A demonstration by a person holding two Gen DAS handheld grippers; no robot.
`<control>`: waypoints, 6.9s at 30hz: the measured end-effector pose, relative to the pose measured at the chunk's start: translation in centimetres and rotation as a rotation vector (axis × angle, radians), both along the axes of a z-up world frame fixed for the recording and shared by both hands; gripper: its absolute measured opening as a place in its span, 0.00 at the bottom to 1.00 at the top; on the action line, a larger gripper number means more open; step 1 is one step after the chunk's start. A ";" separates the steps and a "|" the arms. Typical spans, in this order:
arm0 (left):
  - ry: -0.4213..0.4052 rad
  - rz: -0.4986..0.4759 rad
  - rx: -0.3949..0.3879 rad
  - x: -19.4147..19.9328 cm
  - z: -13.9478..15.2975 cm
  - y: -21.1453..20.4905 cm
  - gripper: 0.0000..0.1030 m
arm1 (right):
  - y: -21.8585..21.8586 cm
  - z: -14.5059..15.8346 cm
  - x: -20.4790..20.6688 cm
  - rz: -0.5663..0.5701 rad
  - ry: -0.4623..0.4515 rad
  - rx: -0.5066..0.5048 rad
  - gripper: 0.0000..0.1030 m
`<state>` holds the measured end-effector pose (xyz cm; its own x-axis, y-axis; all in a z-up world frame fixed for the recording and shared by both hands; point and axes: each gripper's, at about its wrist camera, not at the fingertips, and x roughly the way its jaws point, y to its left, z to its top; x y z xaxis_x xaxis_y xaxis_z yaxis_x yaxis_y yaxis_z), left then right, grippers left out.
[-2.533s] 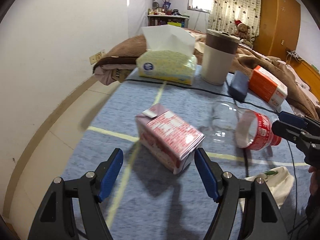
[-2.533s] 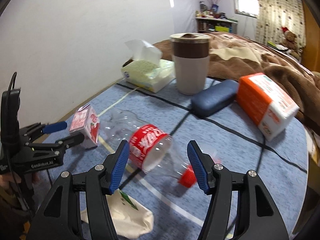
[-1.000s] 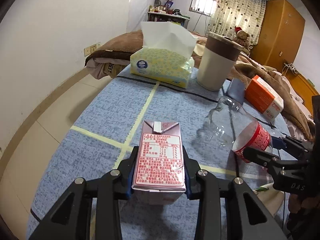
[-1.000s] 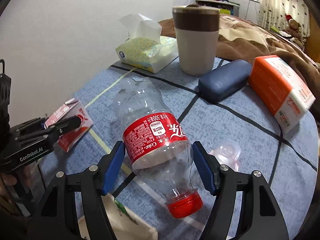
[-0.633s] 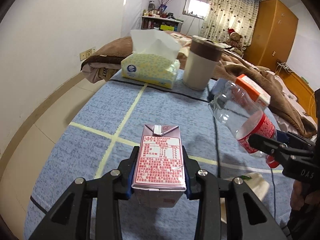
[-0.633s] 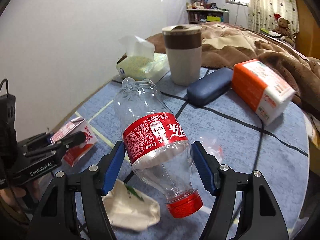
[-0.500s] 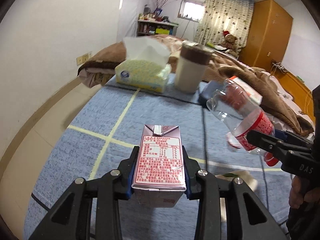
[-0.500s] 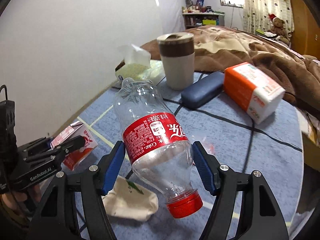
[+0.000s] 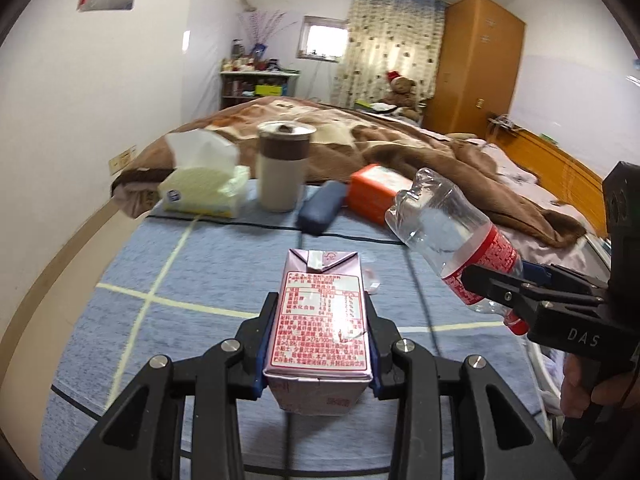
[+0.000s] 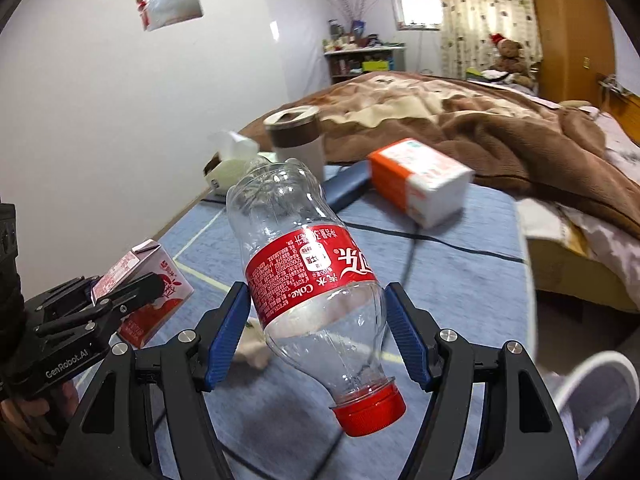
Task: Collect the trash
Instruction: 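Lift the bottle and pink carton and carry both toward the white bin, then open both tools over the white bin to drop the bottle and carton, then move both tools back over the bed toward the paper bag and cup, then grasp the clear plastic cup with the right tool while the left tool grasps the white paper bag, then carry the cup and paper bag over the white bin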
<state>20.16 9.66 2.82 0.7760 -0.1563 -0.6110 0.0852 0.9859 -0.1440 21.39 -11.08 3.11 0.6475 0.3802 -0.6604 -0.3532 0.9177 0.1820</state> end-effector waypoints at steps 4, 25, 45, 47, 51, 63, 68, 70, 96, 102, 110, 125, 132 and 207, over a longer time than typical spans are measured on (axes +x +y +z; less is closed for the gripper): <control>-0.020 -0.061 0.007 -0.9 0.6 -2.6 0.37 | -2.4 0.7 -1.8 -0.044 -0.024 0.004 0.68; -0.043 -0.395 -0.002 -3.5 1.2 -18.4 0.37 | -15.2 1.6 -8.6 -0.393 -0.063 -0.037 0.68; 0.020 -0.618 0.008 -4.9 -1.6 -29.7 0.37 | -23.3 -2.9 -10.2 -0.650 0.080 -0.087 0.68; 0.025 -0.629 0.021 -5.0 -2.1 -30.5 0.37 | -23.9 -3.6 -10.0 -0.664 0.104 -0.089 0.68; 0.052 -0.647 0.028 -4.9 -2.9 -31.6 0.37 | -24.8 -4.5 -10.0 -0.670 0.143 -0.092 0.68; 0.094 -0.679 0.040 -4.2 -4.4 -33.8 0.38 | -26.6 -6.3 -9.4 -0.666 0.228 -0.040 0.69; 0.109 -0.662 0.029 -3.9 -4.7 -33.6 0.56 | -27.0 -6.5 -9.7 -0.668 0.224 -0.017 0.69; 0.108 -0.661 0.023 -3.9 -4.6 -33.3 0.56 | -27.0 -6.3 -9.8 -0.661 0.215 -0.010 0.69; -0.018 -0.538 0.006 -4.9 -0.5 -25.2 0.57 | -21.8 -2.6 -9.4 -0.599 0.078 -0.004 0.69; -0.035 -0.484 0.000 -4.6 -0.2 -21.9 0.57 | -19.3 -2.0 -8.7 -0.552 0.040 0.007 0.69; -0.025 -0.369 -0.004 -3.1 -0.8 -16.0 0.57 | -15.5 -2.0 -6.7 -0.468 0.007 0.011 0.69; -0.012 -0.193 0.044 -1.0 -1.9 -6.4 0.62 | -8.2 -2.5 -2.7 -0.297 -0.011 0.000 0.69; 0.021 -0.171 0.076 -0.1 -3.2 -3.7 0.65 | -5.0 -3.0 -0.5 -0.214 0.005 0.019 0.69; 0.132 -0.215 0.024 5.3 -7.5 -0.9 0.19 | 3.4 -6.4 6.7 -0.032 0.054 -0.006 0.32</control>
